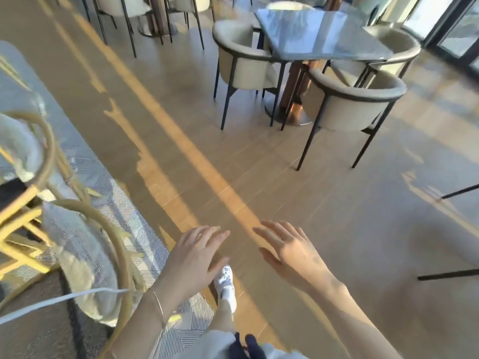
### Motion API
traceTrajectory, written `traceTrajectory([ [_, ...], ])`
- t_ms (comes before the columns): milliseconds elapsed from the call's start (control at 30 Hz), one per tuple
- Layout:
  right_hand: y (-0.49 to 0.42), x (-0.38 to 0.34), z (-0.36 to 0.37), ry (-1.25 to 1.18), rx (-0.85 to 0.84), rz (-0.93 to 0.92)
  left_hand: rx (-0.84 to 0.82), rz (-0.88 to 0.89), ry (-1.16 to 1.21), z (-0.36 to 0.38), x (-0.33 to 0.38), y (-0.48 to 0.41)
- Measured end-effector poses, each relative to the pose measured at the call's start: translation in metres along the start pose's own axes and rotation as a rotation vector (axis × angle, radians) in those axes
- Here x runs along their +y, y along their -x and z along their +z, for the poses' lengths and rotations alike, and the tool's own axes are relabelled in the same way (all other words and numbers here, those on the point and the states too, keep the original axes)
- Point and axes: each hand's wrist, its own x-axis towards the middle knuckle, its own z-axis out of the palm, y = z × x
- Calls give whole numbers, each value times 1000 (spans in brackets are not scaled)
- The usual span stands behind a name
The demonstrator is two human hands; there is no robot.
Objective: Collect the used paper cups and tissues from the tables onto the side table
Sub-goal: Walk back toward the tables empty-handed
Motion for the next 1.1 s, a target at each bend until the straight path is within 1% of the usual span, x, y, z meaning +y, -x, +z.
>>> traceTrajectory([
  [100, -70, 21, -1, 0, -17, -32, 40, -22, 12, -16, -34, -53],
  [200, -142, 37, -11, 7, 2, -64, 51, -40, 18, -45, -65, -106],
  [300, -211, 48, -24, 20, 39, -112, 143, -41, 0, -78, -94, -155],
  [367, -247, 57, -25, 17, 64, -146, 176, -53, -2, -90, -114, -183],
  [467, -291, 63, -21, -16, 46, -169, 214, -96, 2, -99, -142, -209],
  [633, -370, 81, 1, -6, -22, -247, 132, -199, 25, -94, -195, -250],
  [700, -407, 89, 8, 22, -60, -280, 131, -250, 27, -91, -218, -272],
  [867, -526, 112, 6, 11, -82, -382, 232, -318, 2, -124, -266, -347],
  [967, -602, 119, -8, 7, -53, -428, 281, -333, -4, -153, -303, -397],
  [1100, -693, 122, -23, -27, 7, -535, 347, -377, -35, -187, -346, -448],
])
